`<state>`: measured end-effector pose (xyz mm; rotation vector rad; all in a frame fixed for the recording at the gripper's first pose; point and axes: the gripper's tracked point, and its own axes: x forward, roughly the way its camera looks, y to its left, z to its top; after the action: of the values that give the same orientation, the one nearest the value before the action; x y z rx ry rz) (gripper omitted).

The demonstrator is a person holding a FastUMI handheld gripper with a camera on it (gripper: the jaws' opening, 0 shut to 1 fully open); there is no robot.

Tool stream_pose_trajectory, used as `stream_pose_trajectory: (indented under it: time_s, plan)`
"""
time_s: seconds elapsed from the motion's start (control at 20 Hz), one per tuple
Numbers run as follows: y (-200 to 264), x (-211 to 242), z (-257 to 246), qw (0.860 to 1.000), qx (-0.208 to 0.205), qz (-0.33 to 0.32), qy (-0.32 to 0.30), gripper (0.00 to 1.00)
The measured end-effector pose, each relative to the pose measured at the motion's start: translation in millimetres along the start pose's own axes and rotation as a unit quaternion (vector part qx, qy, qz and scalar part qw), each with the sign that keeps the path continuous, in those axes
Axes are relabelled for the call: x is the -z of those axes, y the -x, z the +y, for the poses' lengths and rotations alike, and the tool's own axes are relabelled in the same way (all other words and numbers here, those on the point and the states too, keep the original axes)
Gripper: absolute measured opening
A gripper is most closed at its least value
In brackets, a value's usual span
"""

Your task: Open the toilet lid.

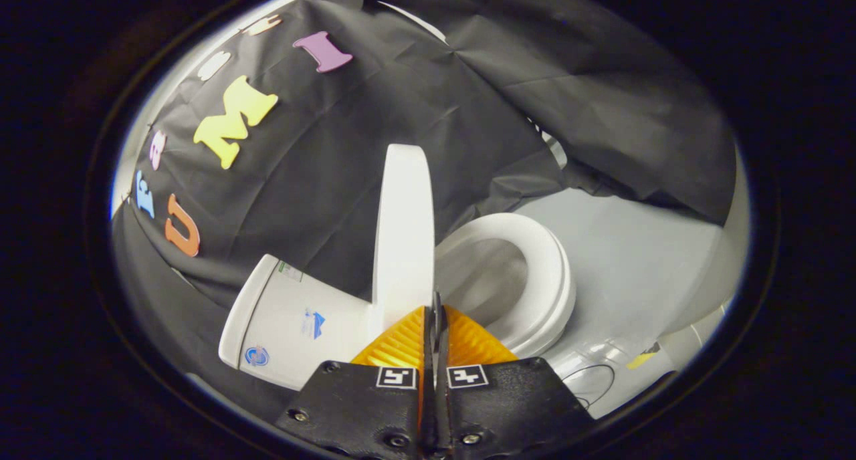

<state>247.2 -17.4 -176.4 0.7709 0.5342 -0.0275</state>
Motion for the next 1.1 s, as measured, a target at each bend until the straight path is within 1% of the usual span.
stream_pose_trajectory:
  time_s: [0.25,0.55,1.1]
  plan:
    - [6.7,0.1,21.0,0.999,0.004,-0.011,0.034,0.04]
    - [13.1,1.9,43.5,0.998,-0.002,-0.017,0.054,0.04]
    - [21.3,10.1,86.8,0.991,0.001,-0.041,0.129,0.04]
